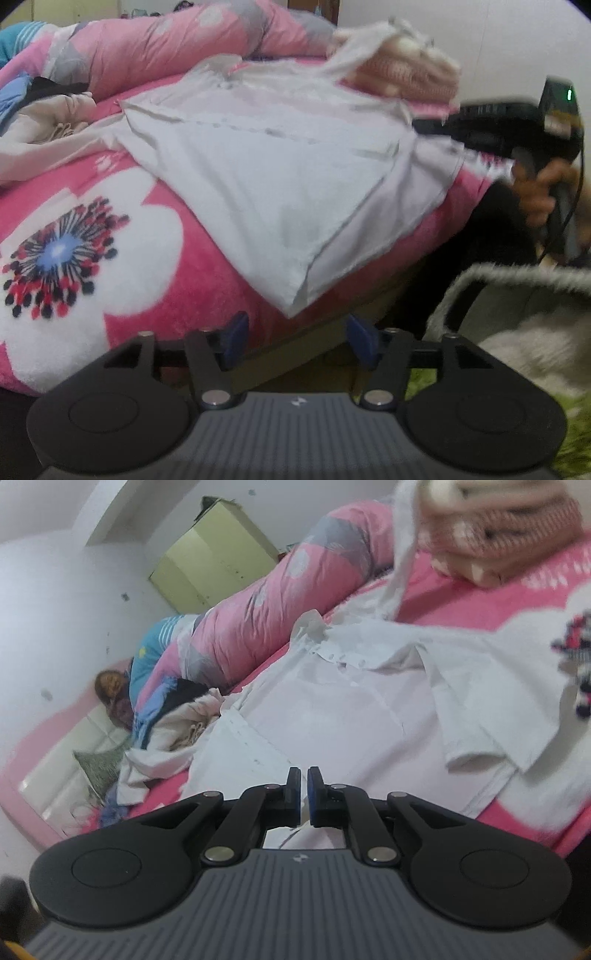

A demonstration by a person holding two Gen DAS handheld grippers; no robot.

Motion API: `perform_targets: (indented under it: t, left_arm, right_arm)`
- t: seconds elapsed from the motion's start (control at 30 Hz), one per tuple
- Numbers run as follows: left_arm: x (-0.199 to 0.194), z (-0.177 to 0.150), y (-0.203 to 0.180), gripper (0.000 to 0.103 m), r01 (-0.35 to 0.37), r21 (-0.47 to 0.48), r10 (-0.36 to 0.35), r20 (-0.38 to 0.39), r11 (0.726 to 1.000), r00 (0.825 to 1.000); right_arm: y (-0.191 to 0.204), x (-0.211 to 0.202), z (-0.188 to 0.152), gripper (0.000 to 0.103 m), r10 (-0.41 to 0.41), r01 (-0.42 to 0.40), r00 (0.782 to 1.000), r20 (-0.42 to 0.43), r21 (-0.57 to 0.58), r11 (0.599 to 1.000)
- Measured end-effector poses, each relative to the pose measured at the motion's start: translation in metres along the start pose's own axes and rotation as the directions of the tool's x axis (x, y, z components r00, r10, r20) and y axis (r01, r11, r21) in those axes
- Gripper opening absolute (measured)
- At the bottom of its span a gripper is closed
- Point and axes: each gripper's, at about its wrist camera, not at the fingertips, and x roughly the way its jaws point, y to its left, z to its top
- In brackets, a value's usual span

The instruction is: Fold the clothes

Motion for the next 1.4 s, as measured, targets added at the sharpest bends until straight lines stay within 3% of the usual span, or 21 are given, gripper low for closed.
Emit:
perform_targets:
  t: [0.1, 0.23, 0.33, 0.4, 0.47, 0.53, 0.67, 0.8, 0.93, 1.03, 1.17, 1.27, 1.33, 1.37, 1.4]
  left_arm:
    - [-0.004, 0.009, 0.018, 0.069, 0.05, -0.097, -0.046, 0.047, 0.994, 0.998]
    - [0.009, 0.026, 0.035, 0.066, 0.061, -0.192, -0.052, 0.052, 0.979, 0.997]
    - [0.027, 0.032, 0.04, 0.053, 0.035, -0.22, -0.036, 0.0, 0.975, 0.999]
    - [0.036, 0.031, 0.043, 0.039, 0.004, -0.227, -0.015, -0.046, 0.974, 0.999]
    - [0.037, 0.028, 0.049, 0.018, 0.001, -0.258, -0.016, -0.056, 0.966, 0.998]
    - [0.036, 0.024, 0.057, 0.007, 0.006, -0.298, -0.024, -0.056, 0.954, 0.998]
    - [0.03, 0.016, 0.072, 0.002, 0.061, -0.374, -0.083, -0.044, 0.925, 0.996]
    - [0.032, 0.009, 0.079, 0.001, 0.053, -0.381, -0.083, -0.063, 0.923, 0.995]
    - [0.033, 0.005, 0.086, 0.001, 0.063, -0.396, -0.099, -0.069, 0.916, 0.993]
    - [0.034, 0.006, 0.085, 0.002, 0.089, -0.39, -0.12, -0.056, 0.917, 0.991]
    - [0.034, 0.008, 0.081, 0.018, 0.124, -0.378, -0.149, -0.036, 0.917, 0.988]
    - [0.035, 0.01, 0.075, 0.024, 0.14, -0.358, -0.159, -0.025, 0.923, 0.987]
    - [0.035, 0.011, 0.072, 0.031, 0.149, -0.344, -0.167, -0.021, 0.927, 0.986]
    - [0.036, 0.011, 0.07, 0.04, 0.154, -0.338, -0.171, -0.018, 0.928, 0.985]
    - [0.036, 0.012, 0.069, 0.045, 0.159, -0.334, -0.175, -0.017, 0.929, 0.984]
  right_arm:
    - [0.009, 0.003, 0.006, 0.009, -0.013, 0.013, 1.0, 0.0, -0.077, 0.997]
    - [0.022, 0.015, 0.014, 0.033, -0.034, 0.031, 0.999, -0.014, -0.161, 0.986]
    - [0.03, 0.029, 0.017, 0.042, -0.058, 0.048, 0.998, -0.039, -0.214, 0.976]
    - [0.032, 0.036, 0.017, 0.043, -0.069, 0.057, 0.997, -0.047, -0.228, 0.972]
    - [0.031, 0.04, 0.018, 0.043, -0.072, 0.058, 0.996, -0.055, -0.223, 0.973]
    - [0.029, 0.043, 0.018, 0.043, -0.078, 0.062, 0.995, -0.064, -0.218, 0.974]
    - [0.03, 0.049, 0.019, 0.043, -0.089, 0.07, 0.993, -0.077, -0.224, 0.972]
    - [0.038, 0.052, 0.018, 0.046, -0.087, 0.057, 0.992, -0.094, -0.285, 0.957]
    - [0.053, 0.058, 0.012, 0.053, -0.097, 0.033, 0.985, -0.14, -0.402, 0.915]
    - [0.071, 0.06, 0.003, 0.055, -0.098, -0.004, 0.982, -0.164, -0.529, 0.849]
    - [0.092, 0.067, -0.013, 0.055, -0.128, -0.026, 0.976, -0.175, -0.68, 0.733]
    - [0.098, 0.08, -0.019, 0.051, -0.174, -0.017, 0.968, -0.181, -0.74, 0.673]
    - [0.096, 0.089, -0.022, 0.037, -0.214, 0.0, 0.961, -0.178, -0.769, 0.64]
    - [0.095, 0.091, -0.021, 0.034, -0.223, 0.009, 0.959, -0.175, -0.767, 0.641]
    - [0.094, 0.093, -0.019, 0.024, -0.231, 0.017, 0.958, -0.173, -0.764, 0.645]
